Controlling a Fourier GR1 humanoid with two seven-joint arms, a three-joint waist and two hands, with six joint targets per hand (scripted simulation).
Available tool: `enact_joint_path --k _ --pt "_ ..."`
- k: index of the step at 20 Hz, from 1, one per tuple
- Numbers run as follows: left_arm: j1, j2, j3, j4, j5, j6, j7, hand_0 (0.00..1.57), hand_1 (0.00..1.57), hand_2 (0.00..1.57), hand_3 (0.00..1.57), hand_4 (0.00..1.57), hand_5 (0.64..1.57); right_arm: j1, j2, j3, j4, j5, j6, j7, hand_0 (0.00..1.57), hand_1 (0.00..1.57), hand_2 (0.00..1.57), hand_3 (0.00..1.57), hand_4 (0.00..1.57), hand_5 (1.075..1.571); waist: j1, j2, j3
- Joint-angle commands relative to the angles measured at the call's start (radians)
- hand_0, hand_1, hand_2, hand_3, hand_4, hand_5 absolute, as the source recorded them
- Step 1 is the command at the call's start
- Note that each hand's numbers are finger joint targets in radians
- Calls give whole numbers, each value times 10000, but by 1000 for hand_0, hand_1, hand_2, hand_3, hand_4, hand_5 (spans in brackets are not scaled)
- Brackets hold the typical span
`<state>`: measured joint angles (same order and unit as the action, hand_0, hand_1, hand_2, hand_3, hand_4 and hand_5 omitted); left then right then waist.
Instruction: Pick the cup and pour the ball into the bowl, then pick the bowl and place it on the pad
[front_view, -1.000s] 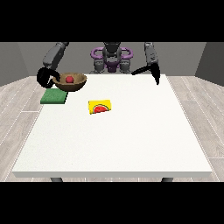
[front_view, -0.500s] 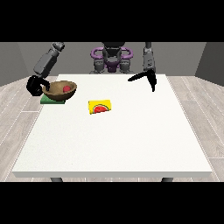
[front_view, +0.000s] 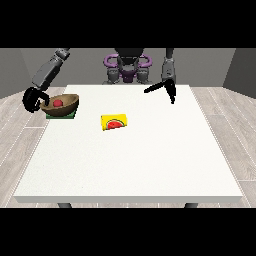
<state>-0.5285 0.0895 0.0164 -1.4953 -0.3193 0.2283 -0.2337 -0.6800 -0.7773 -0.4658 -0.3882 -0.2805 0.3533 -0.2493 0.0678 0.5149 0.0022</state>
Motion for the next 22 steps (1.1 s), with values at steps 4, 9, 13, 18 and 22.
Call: enact_joint_path --k 4,9,13,18,22 --pt "578 -93 -303 -954 13 -228 659 0 0 0 0 0 1565 -352 -107 -316 768 -330 195 445 1571 1571 1571 0 836 1569 -49 -411 -7" --pt "404 372 347 -778 493 -540 454 0 0 0 0 0 1566 -281 -252 -312 786 -421 604 664 1571 1571 1571 489 739 1570 -87 -316 -10" --pt "976 101 -94 -1213 392 -620 770 0 0 0 0 0 1567 154 14 167 749 90 474 277 1571 1571 1571 1023 731 1569 -76 -616 -8" --pt "912 -219 -274 -907 225 -370 683 0 0 0 0 0 1565 31 -322 773 553 759 122 620 1571 1571 1571 1207 675 1558 -78 -676 -16" --pt "899 290 -33 -2162 414 -697 1032 0 0 0 0 0 1565 168 -1093 375 1039 715 -665 387 1103 1103 1045 872 0 1539 43 53 2"
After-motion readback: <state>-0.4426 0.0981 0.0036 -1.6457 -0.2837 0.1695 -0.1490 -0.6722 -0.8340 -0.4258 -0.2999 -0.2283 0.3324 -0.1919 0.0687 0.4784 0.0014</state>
